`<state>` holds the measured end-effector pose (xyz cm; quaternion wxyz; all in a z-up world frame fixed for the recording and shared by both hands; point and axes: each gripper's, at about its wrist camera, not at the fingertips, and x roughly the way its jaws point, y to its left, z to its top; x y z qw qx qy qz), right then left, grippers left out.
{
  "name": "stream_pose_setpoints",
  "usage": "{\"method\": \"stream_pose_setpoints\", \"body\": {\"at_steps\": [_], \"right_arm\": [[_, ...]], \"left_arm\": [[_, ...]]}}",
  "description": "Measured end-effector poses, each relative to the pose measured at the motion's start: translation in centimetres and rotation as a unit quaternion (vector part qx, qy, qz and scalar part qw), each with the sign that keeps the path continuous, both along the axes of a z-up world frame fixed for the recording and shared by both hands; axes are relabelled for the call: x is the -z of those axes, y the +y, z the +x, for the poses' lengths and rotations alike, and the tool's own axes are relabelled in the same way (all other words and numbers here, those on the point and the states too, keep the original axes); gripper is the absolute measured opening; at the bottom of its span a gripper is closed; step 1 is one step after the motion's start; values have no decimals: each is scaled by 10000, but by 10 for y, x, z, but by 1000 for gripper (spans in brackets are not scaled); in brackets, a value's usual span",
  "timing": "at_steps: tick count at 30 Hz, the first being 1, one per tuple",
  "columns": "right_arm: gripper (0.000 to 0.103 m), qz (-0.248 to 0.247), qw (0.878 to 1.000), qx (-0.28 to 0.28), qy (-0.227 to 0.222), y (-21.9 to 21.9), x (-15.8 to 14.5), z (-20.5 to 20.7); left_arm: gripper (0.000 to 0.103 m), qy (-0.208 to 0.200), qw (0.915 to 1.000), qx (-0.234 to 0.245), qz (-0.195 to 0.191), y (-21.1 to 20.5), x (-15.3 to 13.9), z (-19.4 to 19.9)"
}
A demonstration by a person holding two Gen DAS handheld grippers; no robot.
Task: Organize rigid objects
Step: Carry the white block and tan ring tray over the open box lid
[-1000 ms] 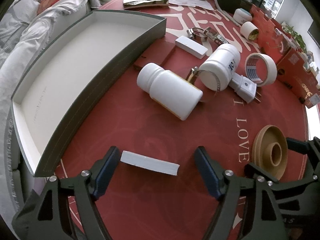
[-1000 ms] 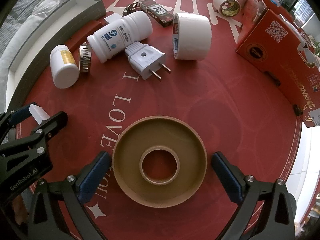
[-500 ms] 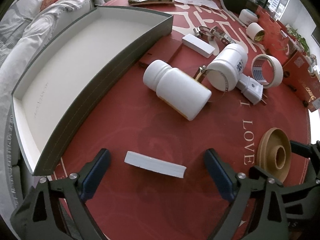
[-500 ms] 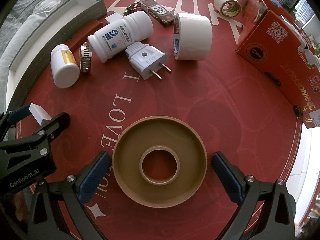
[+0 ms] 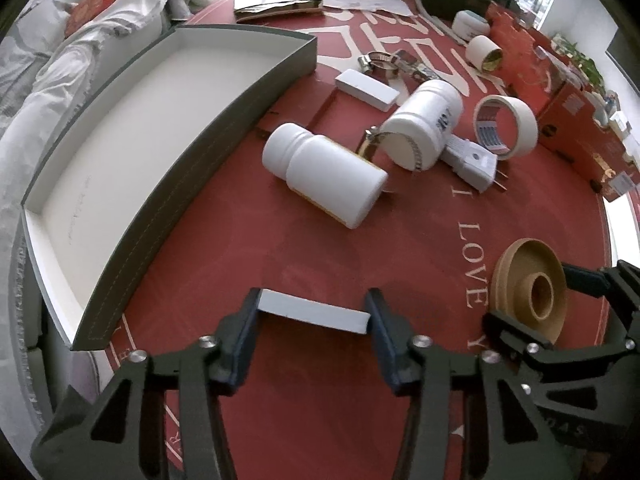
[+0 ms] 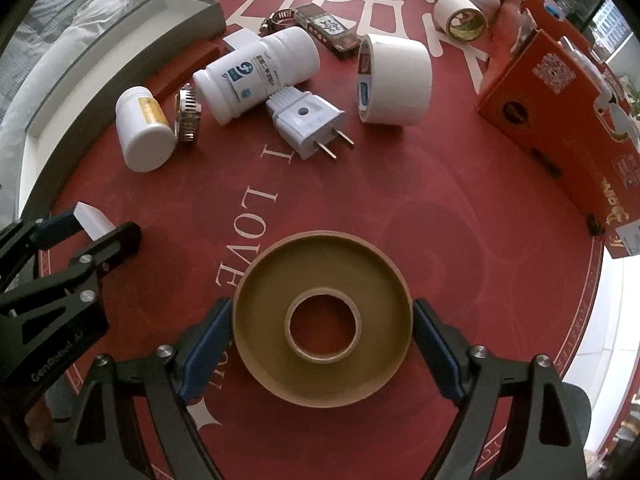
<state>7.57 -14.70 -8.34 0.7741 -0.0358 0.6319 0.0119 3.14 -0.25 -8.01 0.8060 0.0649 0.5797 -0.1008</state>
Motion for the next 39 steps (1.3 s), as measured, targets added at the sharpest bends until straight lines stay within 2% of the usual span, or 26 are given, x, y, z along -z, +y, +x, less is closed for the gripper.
{"method": "stream_pose_setpoints", "body": {"at_steps": [9, 18, 22, 30, 34, 39], "right_arm": [[88, 337, 9989, 313, -53, -18, -6, -24], [88, 677, 9963, 423, -306, -29, -28, -32], [88, 811, 9944, 447, -500, -33, -49, -36], [88, 1026, 9883, 336, -1081, -17, -110, -15], [88, 1093, 9847, 184, -1347, -4, -136, 0], [88, 1279, 9788, 20, -1601, 17, -162, 30]], "left_arm": [[54, 97, 9995, -259, -147, 8, -9, -13], [54, -328, 9983, -359, -322, 8, -50, -18], [54, -435, 9963, -543, -498, 13, -76, -17], [54, -866, 9886, -1058, -631, 31, -132, 1], [54, -1119, 9841, -1300, -453, 48, -154, 14], [54, -1246, 9768, -1713, -315, 76, -164, 35]]}}
